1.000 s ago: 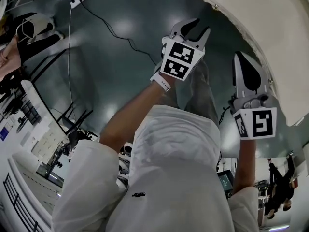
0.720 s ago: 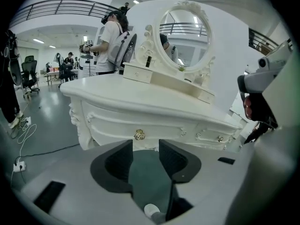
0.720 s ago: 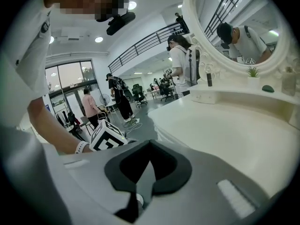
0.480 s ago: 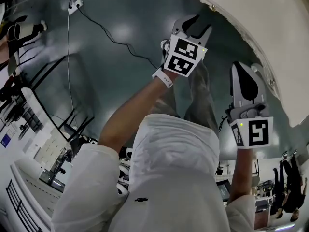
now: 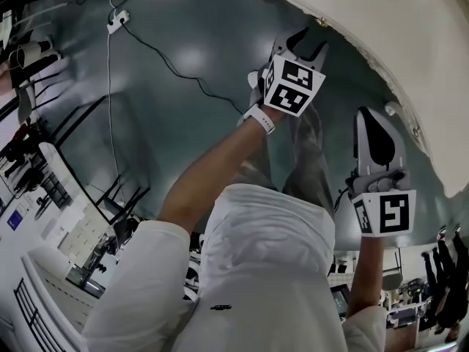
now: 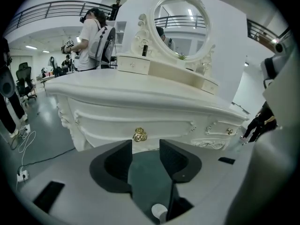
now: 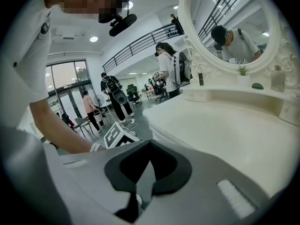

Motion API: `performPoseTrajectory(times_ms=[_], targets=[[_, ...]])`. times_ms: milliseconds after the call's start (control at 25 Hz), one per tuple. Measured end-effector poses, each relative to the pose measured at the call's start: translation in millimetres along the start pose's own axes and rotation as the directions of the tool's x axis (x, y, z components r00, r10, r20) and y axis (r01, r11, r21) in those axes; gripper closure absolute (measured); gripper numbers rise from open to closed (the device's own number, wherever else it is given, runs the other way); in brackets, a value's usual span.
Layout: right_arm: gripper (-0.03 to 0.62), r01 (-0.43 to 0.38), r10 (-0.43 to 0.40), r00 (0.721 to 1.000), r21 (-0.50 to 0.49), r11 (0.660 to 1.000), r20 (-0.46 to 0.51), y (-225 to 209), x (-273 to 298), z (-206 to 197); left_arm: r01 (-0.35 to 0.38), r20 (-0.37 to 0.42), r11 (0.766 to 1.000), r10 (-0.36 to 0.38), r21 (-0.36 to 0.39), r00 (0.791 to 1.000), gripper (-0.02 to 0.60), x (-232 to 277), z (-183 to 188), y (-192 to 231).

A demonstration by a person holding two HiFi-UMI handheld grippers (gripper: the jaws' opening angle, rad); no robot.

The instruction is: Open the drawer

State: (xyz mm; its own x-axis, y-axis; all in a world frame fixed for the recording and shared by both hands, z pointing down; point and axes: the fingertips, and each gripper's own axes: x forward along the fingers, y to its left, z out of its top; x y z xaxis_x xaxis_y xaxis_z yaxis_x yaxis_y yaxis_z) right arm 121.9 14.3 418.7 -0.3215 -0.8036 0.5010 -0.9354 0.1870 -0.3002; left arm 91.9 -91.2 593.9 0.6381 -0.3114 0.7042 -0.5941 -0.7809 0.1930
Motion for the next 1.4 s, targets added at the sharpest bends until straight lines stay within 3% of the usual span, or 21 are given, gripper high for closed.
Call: performPoseTrajectory(times_ms=[160,880,1160,1400], targets=[[0.583,0.008,-0.009,1.000,0.007,1.000,0.010,-4,2,5,0.022,0.019,1.000,-0.022,0.003,1.000,0.413,10,12,1],[0.583,0.045,-0.045,0.999,0.041,0.998,0.007,-21,-4,-2,-0.035,-0.002,0.999,0.035,-0.012,0.999,0.405,44,16,22],[0.583,0.063,-0.063,0.998,0.058,0.996,0.010,-27,-3,3,-0.029,-0.013,0.998,0.028,-0.047,1.000,0.449,48,23,26],[0.583,0.059,-0.060,0.998,0.066,0.996,0.013,-26,-5,-1,-0.050,-0.029,0.997,0.049,-0.063,0.998,0.449,33,3,26]])
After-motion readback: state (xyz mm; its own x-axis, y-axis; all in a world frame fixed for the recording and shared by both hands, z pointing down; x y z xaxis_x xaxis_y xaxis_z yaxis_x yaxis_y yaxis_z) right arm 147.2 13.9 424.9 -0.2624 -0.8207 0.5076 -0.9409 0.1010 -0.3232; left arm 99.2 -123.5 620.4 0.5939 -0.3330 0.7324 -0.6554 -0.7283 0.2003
